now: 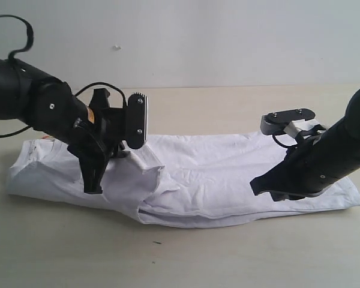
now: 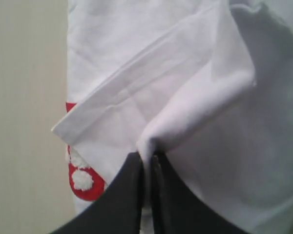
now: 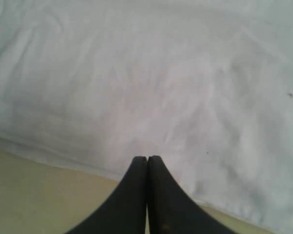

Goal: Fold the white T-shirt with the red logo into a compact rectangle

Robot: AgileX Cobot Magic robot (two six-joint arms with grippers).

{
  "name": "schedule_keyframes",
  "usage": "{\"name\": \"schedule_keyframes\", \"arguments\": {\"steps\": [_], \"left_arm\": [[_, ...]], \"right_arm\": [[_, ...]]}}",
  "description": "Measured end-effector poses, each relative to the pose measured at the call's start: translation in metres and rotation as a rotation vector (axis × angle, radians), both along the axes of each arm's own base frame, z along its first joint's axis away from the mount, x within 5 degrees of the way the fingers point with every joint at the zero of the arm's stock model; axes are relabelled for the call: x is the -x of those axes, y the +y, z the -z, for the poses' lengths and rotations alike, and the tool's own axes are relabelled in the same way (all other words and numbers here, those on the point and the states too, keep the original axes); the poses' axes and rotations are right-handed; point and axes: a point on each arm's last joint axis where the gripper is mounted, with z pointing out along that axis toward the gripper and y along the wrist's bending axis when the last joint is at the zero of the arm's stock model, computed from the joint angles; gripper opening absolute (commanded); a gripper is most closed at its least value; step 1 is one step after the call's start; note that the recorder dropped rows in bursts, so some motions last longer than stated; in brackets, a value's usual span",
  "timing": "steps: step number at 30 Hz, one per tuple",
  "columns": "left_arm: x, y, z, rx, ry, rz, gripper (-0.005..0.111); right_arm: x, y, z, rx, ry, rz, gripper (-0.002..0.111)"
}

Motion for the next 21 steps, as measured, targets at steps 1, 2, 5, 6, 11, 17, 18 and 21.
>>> {"name": "schedule_keyframes", "arguments": {"steps": [1,2,5,6,11,17,18,21], "left_arm": [[-0.003,-0.002,0.005,0.007,-0.008,0.002,0.0],[-0.007,-0.005,0.011,0.017,-0.013,-0.003,0.002],[-0.018,-0.012,0.016,0.094,-0.052,-0.053,0.017],[-0.021,-0.015,0.016,0.123,-0.067,-0.07,0.029],[-0.038,-0.01,0.006,0.24,-0.15,-0.149,0.048],[-0.046,0.012,0.006,0.274,-0.094,-0.298,0.043],[-0.046,0.013,0.007,0.271,-0.078,-0.315,0.041],[-0.042,0.017,0.008,0.236,-0.025,-0.339,0.012]], "right_arm": [[0.0,0.0,0.0,0.0,0.0,0.0,0.0],[0.0,0.0,0.0,0.0,0.0,0.0,0.0],[0.0,0.0,0.0,0.0,0.0,0.0,0.0],[0.0,0.0,0.0,0.0,0.0,0.0,0.0],[0.0,0.0,0.0,0.0,0.0,0.0,0.0],[0.0,0.0,0.0,0.0,0.0,0.0,0.0],[0.0,0.0,0.0,0.0,0.0,0.0,0.0],[0.0,0.0,0.0,0.0,0.0,0.0,0.0]]}}
